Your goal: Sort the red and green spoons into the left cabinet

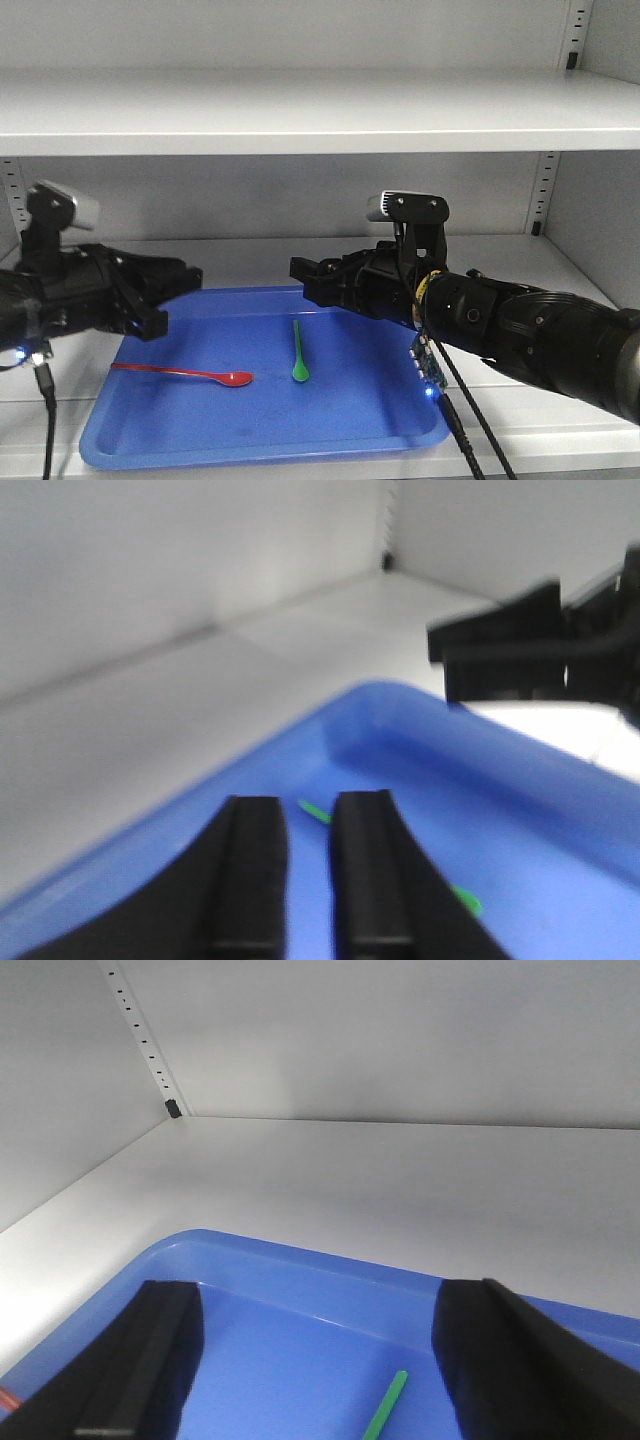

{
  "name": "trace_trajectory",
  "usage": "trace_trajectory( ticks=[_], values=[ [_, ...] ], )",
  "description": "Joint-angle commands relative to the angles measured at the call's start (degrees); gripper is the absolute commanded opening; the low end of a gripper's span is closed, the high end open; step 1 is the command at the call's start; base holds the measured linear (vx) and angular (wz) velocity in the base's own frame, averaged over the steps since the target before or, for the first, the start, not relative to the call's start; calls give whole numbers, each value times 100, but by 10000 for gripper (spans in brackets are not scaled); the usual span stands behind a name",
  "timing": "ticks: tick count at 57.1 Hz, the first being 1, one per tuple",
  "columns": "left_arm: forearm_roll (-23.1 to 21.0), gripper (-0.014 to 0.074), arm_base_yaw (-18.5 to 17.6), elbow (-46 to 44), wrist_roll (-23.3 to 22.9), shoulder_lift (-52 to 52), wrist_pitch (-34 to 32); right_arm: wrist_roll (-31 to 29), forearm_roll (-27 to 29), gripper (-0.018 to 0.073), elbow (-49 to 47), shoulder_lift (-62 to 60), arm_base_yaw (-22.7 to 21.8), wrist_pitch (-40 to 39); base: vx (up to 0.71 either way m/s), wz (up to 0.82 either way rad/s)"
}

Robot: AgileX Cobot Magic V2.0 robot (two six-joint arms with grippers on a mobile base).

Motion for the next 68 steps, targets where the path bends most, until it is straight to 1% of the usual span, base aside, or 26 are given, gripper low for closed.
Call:
trace_trajectory(
  ticks=[1,5,7,15,24,28,30,33,36,37,38,39,40,44,45,47,48,50,53,59,62,65,68],
  values=[
    [-621,132,-20,-43,-7,-627,-226,-80,134,547,-228,-269,-4,-242,0,0],
    [-621,22,-25,198,-7,-1048,-510,-80,134,547,-228,-269,-4,-248,0,0],
    [-621,-10,-25,313,-7,-1215,-556,-80,134,547,-228,-269,-4,-248,0,0],
    [-657,-8,-18,633,-7,-1732,-896,-80,134,547,-228,-269,-4,-248,0,0],
    [-676,-8,-24,915,-25,-2050,-1072,-80,134,547,-228,-269,-4,-248,0,0],
    [-576,-8,-33,1113,-414,-2232,-1416,-80,134,547,-228,-269,-4,-248,0,0],
    [-389,-8,-59,1224,-737,-2351,-1622,-80,134,547,-228,-269,-4,-248,0,0],
    [191,-8,-109,1391,-1386,-2582,-2008,-80,134,547,-228,-269,-4,-248,0,0],
    [1181,-8,-164,1566,-2276,-2831,-2358,-80,134,547,-228,-269,-4,-267,0,0],
    [1416,-8,-180,1610,-2497,-2900,-2450,-80,134,547,-228,-269,-4,-267,0,0],
    [1767,-8,-201,1682,-2828,-3007,-2591,-80,134,547,-228,-269,-4,-267,0,0],
    [1997,-8,-202,1756,-3163,-3120,-2703,-80,134,547,-228,-269,-4,-267,0,0],
    [2334,-8,-202,1833,-3390,-3236,-2773,-80,134,547,-228,-269,-4,-267,0,0],
    [3588,-8,-194,2143,-4682,-3666,-2978,-80,134,547,-228,-269,-4,-267,0,0],
    [3773,-8,-194,2205,-4883,-3788,-3055,-80,134,547,-228,-269,-4,-267,0,0],
    [4332,-8,-167,2412,-5419,-3993,-3197,-80,134,547,-228,-269,-4,-267,0,0],
    [4518,-8,-145,2521,-5663,-4124,-3262,-80,134,547,-228,-269,-4,-267,0,0],
    [5024,-8,-65,2696,-6048,-4397,-3288,-80,134,547,-228,-269,-4,-267,0,0],
    [5605,-8,76,2979,-6619,-4759,-3238,-80,134,547,-228,-269,-4,-267,0,0],
    [6490,-8,367,3527,-7530,-5432,-3145,-80,134,547,-228,-269,-4,-267,0,1],
    [6767,-8,523,3791,-7824,-5707,-3126,-80,134,547,-228,-269,-4,-267,0,0],
    [6904,-8,669,4043,-7964,-6005,-3132,-80,134,547,-228,-269,-4,-267,0,0],
    [6970,-8,783,4244,-7954,-6236,-3132,-80,134,547,-228,-269,-4,-267,0,0]
  ],
)
